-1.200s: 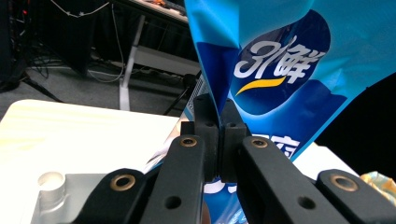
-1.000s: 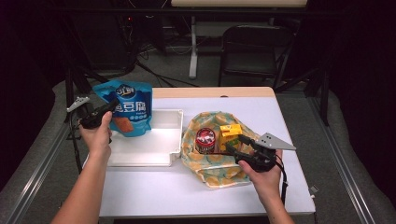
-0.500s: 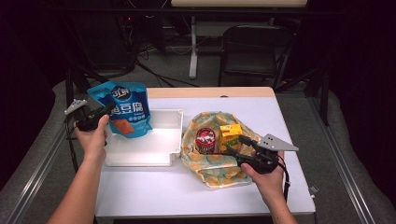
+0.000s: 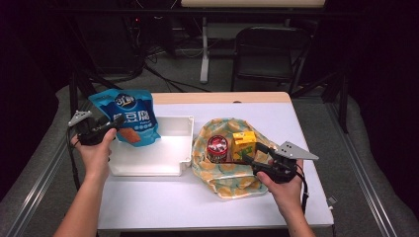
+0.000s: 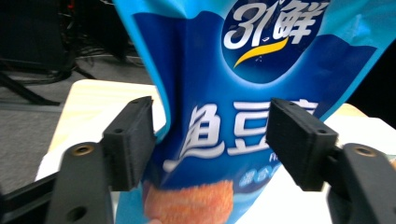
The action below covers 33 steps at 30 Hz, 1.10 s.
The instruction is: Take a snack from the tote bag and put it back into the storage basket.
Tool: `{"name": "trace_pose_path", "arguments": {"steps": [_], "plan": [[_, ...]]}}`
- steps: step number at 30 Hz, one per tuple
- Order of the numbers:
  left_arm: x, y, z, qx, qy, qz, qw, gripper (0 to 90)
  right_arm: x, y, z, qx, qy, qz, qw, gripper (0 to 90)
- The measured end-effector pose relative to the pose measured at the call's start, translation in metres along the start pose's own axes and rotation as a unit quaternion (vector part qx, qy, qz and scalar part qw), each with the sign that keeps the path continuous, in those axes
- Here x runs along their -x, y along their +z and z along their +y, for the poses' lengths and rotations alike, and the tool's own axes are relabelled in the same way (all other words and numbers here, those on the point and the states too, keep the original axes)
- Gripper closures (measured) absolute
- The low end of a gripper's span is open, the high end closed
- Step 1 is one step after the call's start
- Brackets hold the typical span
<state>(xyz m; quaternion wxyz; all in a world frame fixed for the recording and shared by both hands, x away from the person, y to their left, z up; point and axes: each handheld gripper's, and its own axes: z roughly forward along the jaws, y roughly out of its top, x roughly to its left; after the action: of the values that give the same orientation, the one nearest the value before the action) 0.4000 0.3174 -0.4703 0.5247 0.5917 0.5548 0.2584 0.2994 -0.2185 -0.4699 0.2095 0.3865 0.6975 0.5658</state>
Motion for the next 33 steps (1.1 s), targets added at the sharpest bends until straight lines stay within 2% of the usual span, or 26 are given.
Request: {"name": "trace_pose_path", "arguments": {"steps": [4,6,8,12,17,19,22,23,24,27,31,33], "plan": [[0.009,-0.010,-0.004,-0.003,0.019,0.005,0.9998,25.8,0.001,0.000,0.000,-0.004,0.002,-0.011,0.9999,33.9],[0.014,-0.016,-0.008,0.001,0.016,-0.003,0.9999,25.2,0.002,0.000,0.000,-0.004,0.004,-0.018,0.9998,33.2],[0.022,-0.021,-0.012,0.006,0.016,-0.007,0.9998,23.6,0.003,0.001,-0.001,-0.007,0.008,-0.029,0.9995,32.6],[0.042,-0.026,-0.021,0.003,0.037,-0.010,0.9993,17.8,0.004,0.004,-0.003,-0.005,0.021,-0.048,0.9986,30.1],[0.063,-0.028,-0.032,-0.003,0.040,-0.048,0.9980,13.8,0.002,0.009,-0.004,-0.008,0.029,-0.068,0.9972,26.6],[0.072,-0.026,-0.037,-0.016,0.049,-0.060,0.9969,9.8,0.001,0.011,-0.003,-0.009,0.034,-0.071,0.9969,25.6],[0.083,-0.028,-0.042,-0.023,0.061,-0.078,0.9948,5.4,-0.001,0.015,-0.002,-0.008,0.034,-0.081,0.9961,23.0],[0.086,-0.028,-0.043,-0.025,0.065,-0.078,0.9945,3.9,-0.002,0.017,-0.002,-0.006,0.038,-0.083,0.9958,22.1],[0.089,-0.029,-0.044,-0.025,0.064,-0.076,0.9948,2.0,-0.002,0.017,-0.002,-0.007,0.039,-0.085,0.9955,21.7],[0.093,-0.030,-0.047,-0.026,0.061,-0.091,0.9937,0.2,-0.004,0.019,0.000,-0.006,0.045,-0.089,0.9950,19.0],[0.101,-0.029,-0.054,-0.034,0.073,-0.110,0.9907,0.0,-0.005,0.023,0.001,-0.005,0.046,-0.094,0.9945,18.0],[0.105,-0.030,-0.055,-0.036,0.073,-0.120,0.9895,0.0,-0.007,0.026,0.002,-0.005,0.045,-0.096,0.9943,18.1]]}}
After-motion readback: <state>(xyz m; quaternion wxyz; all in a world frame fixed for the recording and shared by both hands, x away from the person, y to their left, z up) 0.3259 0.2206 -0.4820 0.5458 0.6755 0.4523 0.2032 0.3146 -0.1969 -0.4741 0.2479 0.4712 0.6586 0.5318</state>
